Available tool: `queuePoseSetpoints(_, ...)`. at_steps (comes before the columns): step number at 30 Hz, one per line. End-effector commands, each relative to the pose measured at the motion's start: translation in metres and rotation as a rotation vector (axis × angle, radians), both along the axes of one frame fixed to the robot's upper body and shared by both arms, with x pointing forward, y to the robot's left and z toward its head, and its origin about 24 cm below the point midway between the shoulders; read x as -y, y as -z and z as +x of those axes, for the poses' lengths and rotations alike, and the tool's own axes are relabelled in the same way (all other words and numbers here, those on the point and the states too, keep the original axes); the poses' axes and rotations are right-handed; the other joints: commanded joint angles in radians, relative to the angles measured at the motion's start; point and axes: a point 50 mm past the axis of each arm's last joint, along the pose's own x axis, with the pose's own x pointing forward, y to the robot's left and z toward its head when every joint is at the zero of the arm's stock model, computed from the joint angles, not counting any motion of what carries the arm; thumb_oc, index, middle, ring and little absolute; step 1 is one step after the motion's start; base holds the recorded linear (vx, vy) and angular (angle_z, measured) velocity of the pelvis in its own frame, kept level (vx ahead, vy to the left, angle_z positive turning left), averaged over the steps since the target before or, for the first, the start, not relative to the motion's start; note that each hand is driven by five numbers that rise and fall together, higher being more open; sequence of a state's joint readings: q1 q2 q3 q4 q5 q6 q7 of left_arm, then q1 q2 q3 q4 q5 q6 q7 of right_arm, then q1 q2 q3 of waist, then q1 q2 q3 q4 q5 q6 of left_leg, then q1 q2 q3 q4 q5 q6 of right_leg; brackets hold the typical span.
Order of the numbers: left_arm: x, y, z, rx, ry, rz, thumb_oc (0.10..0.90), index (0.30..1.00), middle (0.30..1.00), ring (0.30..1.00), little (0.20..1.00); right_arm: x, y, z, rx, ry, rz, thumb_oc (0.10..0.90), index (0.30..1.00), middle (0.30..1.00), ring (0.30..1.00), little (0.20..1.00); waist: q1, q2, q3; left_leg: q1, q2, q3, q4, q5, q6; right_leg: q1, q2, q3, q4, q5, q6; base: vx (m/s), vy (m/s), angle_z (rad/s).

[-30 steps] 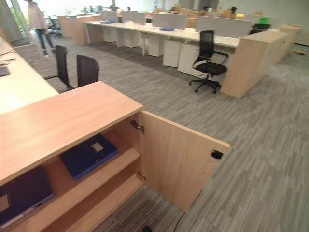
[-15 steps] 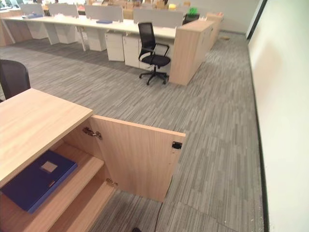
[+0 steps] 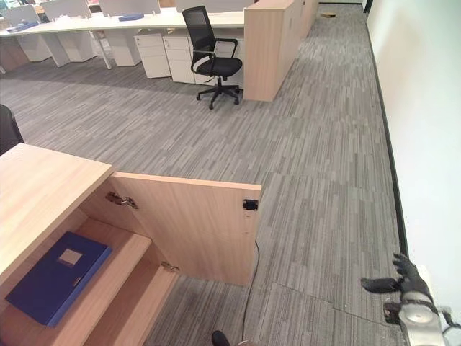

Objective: Put the empty folder in the office cabinet

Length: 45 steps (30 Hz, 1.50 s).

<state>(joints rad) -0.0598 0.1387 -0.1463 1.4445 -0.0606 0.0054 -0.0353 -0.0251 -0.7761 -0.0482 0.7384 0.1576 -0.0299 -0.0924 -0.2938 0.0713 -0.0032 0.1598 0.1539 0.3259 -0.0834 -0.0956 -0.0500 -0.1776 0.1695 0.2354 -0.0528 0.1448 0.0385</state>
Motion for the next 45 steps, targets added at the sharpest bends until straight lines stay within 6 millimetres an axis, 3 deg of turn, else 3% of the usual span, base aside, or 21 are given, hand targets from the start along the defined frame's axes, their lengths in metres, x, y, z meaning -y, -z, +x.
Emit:
queuePoseSetpoints(1, -0.029, -0.005, -0.005, -0.020, 0.000, 0.081, 0.800, 0.900, 0.900, 0.900, 0.900, -0.003, -0.042, 0.034, 0.181, -0.104, -0.073, 0.800, 0.900, 0.900, 0.900, 0.900, 0.027, -0.056, -0.037, 0.066, -0.085, 0.034, 0.065, -0.120, 0.029, 0.092, -0.055, 0.058, -0.034, -0.065, 0.125, 0.01, -0.016, 0.03)
queuePoseSetpoints(5, -0.034, -0.005, -0.007, -0.028, -0.001, 0.091, 0.800, 0.900, 0.900, 0.900, 0.900, -0.035, -0.059, 0.062, 0.201, -0.332, -0.084, 0.800, 0.900, 0.900, 0.900, 0.900, 0.049, -0.065, -0.037, 0.063, -0.087, 0.022, 0.059, -0.110, 0.021, 0.099, -0.061, 0.049, -0.034, -0.069, 0.121, 0.00, -0.004, 0.01)
queuePoseSetpoints(6, -0.035, -0.006, -0.003, -0.015, -0.004, 0.093, 0.800, 0.900, 0.900, 0.900, 0.900, -0.053, -0.068, 0.074, 0.209, -0.456, -0.089, 0.800, 0.900, 0.900, 0.900, 0.900, 0.053, -0.069, -0.036, 0.061, -0.088, 0.017, 0.056, -0.108, 0.019, 0.102, -0.064, 0.044, -0.034, -0.070, 0.120, -0.01, -0.014, 0.05)
queuePoseSetpoints(8, -0.034, -0.006, -0.001, -0.008, -0.009, 0.091, 0.800, 0.900, 0.900, 0.900, 0.900, -0.071, -0.075, 0.081, 0.239, -0.550, -0.071, 0.800, 0.900, 0.900, 0.900, 0.900, 0.056, -0.071, -0.036, 0.060, -0.089, 0.015, 0.057, -0.109, 0.018, 0.103, -0.065, 0.043, -0.034, -0.069, 0.120, -0.01, -0.007, 0.05)
queuePoseSetpoints(10, -0.034, -0.006, -0.001, -0.006, -0.010, 0.089, 0.800, 0.900, 0.900, 0.900, 0.900, -0.080, -0.079, 0.084, 0.250, -0.599, -0.061, 0.800, 0.900, 0.900, 0.900, 0.900, 0.057, -0.071, -0.035, 0.059, -0.089, 0.014, 0.059, -0.109, 0.017, 0.103, -0.065, 0.042, -0.034, -0.069, 0.120, 0.00, -0.001, 0.02)
queuePoseSetpoints(13, -0.034, -0.006, -0.001, -0.006, -0.011, 0.083, 0.800, 0.900, 0.900, 0.900, 0.900, -0.120, -0.093, 0.092, 0.293, -0.812, -0.005, 0.800, 0.900, 0.900, 0.900, 0.900, 0.067, -0.075, -0.034, 0.054, -0.089, 0.015, 0.069, -0.109, 0.014, 0.103, -0.067, 0.042, -0.034, -0.068, 0.119, 0.00, -0.001, -0.03)
queuePoseSetpoints(18, -0.036, -0.006, -0.005, -0.021, -0.001, 0.085, 0.800, 0.900, 0.900, 0.900, 0.900, -0.168, -0.105, 0.091, 0.328, -1.052, 0.101, 0.800, 0.900, 0.900, 0.900, 0.900, 0.078, -0.085, -0.035, 0.054, -0.087, 0.012, 0.072, -0.106, 0.009, 0.107, -0.070, 0.036, -0.034, -0.067, 0.118, 0.00, -0.002, -0.07)
queuePoseSetpoints(19, -0.036, -0.006, -0.005, -0.021, -0.002, 0.085, 0.800, 0.900, 0.900, 0.900, 0.900, -0.168, -0.105, 0.091, 0.328, -1.053, 0.101, 0.800, 0.900, 0.900, 0.900, 0.900, 0.077, -0.085, -0.035, 0.054, -0.087, 0.012, 0.072, -0.106, 0.009, 0.107, -0.070, 0.036, -0.034, -0.067, 0.118, 0.00, 0.001, 0.41)
queuePoseSetpoints(21, -0.036, -0.006, -0.006, -0.027, 0.008, 0.087, 0.800, 0.900, 0.900, 0.900, 0.900, -0.198, -0.112, 0.094, 0.345, -1.179, 0.163, 0.800, 0.900, 0.900, 0.900, 0.900, 0.091, -0.089, -0.036, 0.052, -0.086, 0.011, 0.077, -0.107, 0.008, 0.105, -0.072, 0.034, -0.034, -0.065, 0.118, -0.01, 0.000, 0.44)
queuePoseSetpoints(31, -0.032, -0.006, 0.001, -0.010, 0.036, 0.096, 0.800, 0.900, 0.900, 0.900, 0.900, -0.253, -0.115, 0.104, 0.423, -1.299, 0.312, 0.800, 0.900, 0.900, 0.900, 0.900, 0.127, -0.094, -0.035, 0.044, -0.085, 0.006, 0.097, -0.112, 0.009, 0.110, -0.077, 0.028, -0.034, -0.065, 0.115, -0.01, -0.012, -0.07)
queuePoseSetpoints(32, -0.032, -0.006, 0.005, 0.000, 0.045, 0.099, 0.800, 0.900, 0.900, 0.900, 0.900, -0.265, -0.115, 0.102, 0.430, -1.330, 0.346, 0.800, 0.900, 0.900, 0.900, 0.900, 0.137, -0.111, -0.036, 0.033, -0.091, 0.012, 0.095, -0.085, 0.003, 0.101, -0.085, 0.032, -0.034, -0.047, 0.107, -0.07, -0.081, 0.08)
queuePoseSetpoints(35, -0.030, -0.007, 0.008, 0.011, 0.046, 0.097, 0.800, 0.900, 0.900, 0.900, 0.900, -0.270, -0.107, 0.102, 0.407, -1.324, 0.366, 0.800, 0.900, 0.900, 0.900, 0.900, 0.143, -0.112, -0.037, 0.033, -0.091, 0.004, 0.096, -0.086, 0.004, 0.105, -0.088, 0.025, -0.034, -0.048, 0.105, -0.02, -0.029, -0.03)
queuePoseSetpoints(40, -0.028, -0.006, 0.009, 0.015, 0.051, 0.091, 0.800, 0.900, 0.900, 0.900, 0.900, -0.259, -0.094, 0.102, 0.353, -1.272, 0.349, 0.800, 0.900, 0.900, 0.900, 0.900, 0.142, -0.111, -0.036, 0.033, -0.093, -0.003, 0.090, -0.088, 0.005, 0.108, -0.093, 0.017, -0.034, -0.052, 0.104, 0.00, 0.004, 0.18)
queuePoseSetpoints(45, -0.026, -0.005, 0.002, -0.001, 0.038, 0.066, 0.800, 0.900, 0.900, 0.900, 0.900, -0.243, -0.072, 0.087, 0.228, -1.264, 0.356, 0.800, 0.900, 0.900, 0.900, 0.900, 0.135, -0.110, -0.033, 0.030, -0.093, -0.009, 0.091, -0.089, 0.005, 0.106, -0.096, 0.013, -0.034, -0.052, 0.104, 0.00, 0.002, 0.02)
